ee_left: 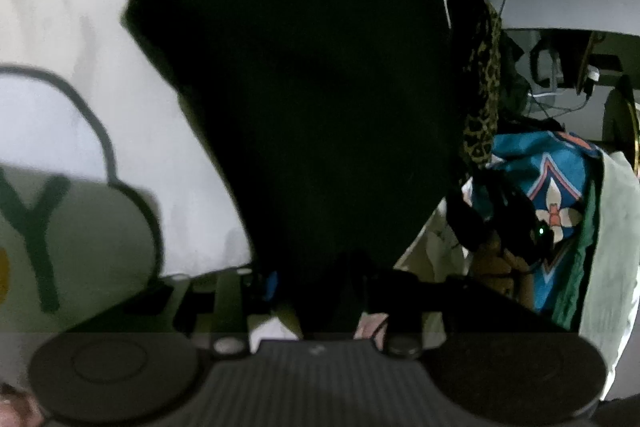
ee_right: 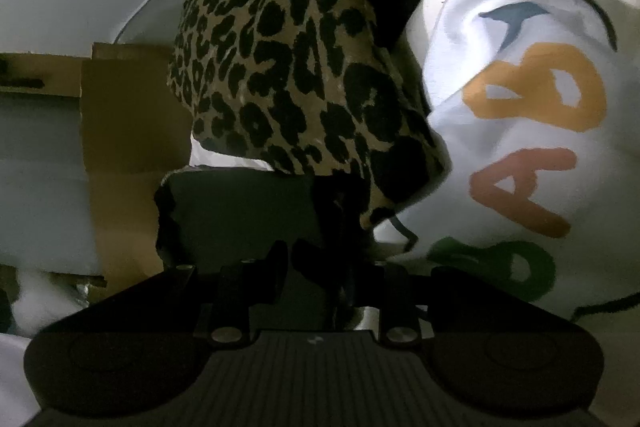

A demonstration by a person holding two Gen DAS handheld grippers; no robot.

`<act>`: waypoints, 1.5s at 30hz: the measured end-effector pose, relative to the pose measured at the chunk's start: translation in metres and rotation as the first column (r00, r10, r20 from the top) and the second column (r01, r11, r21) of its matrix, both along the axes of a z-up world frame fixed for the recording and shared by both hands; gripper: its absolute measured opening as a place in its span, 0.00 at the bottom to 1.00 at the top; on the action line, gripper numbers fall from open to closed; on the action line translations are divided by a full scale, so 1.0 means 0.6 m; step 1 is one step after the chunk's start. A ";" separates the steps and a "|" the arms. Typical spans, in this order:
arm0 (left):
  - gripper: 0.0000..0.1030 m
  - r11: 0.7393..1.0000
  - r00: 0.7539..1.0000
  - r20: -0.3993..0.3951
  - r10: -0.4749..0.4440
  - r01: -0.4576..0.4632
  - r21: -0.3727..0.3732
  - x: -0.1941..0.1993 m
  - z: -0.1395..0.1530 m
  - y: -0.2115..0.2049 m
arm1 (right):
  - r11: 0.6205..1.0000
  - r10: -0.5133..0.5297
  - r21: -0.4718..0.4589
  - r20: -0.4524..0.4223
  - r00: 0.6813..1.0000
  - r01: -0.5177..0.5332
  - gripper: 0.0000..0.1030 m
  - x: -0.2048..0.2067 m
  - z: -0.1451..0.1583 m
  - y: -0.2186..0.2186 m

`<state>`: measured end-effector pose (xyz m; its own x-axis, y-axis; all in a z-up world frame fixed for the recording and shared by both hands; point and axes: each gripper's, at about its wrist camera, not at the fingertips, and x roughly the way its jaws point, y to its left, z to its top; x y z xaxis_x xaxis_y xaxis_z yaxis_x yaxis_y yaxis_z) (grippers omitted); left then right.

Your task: Fold clothes

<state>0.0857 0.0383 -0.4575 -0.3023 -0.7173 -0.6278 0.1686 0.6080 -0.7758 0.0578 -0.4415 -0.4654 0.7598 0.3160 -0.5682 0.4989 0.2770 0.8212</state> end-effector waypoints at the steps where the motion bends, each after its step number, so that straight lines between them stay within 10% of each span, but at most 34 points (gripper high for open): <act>1: 0.38 1.000 1.000 0.003 -0.007 0.007 -0.003 -0.002 -0.001 -0.004 | 1.000 0.001 0.007 0.012 1.000 -0.001 0.32 0.002 0.002 0.000; 16: 0.27 1.000 1.000 -0.014 -0.002 0.002 -0.026 -0.006 -0.013 -0.023 | 1.000 0.015 -0.001 0.014 1.000 -0.015 0.31 0.022 -0.009 -0.005; 18: 0.18 1.000 1.000 -0.017 0.000 0.000 -0.022 -0.006 -0.015 -0.022 | 1.000 0.019 -0.009 0.004 1.000 -0.019 0.07 0.027 -0.009 -0.007; 21: 0.08 1.000 1.000 -0.029 0.004 -0.005 -0.025 -0.005 -0.015 -0.017 | 1.000 0.009 -0.001 0.001 1.000 -0.009 0.07 0.028 -0.007 -0.008; 45: 0.05 0.993 0.994 0.002 -0.109 0.109 0.048 0.029 0.070 0.037 | 0.998 0.052 0.046 -0.038 0.998 -0.050 0.03 -0.039 0.027 0.037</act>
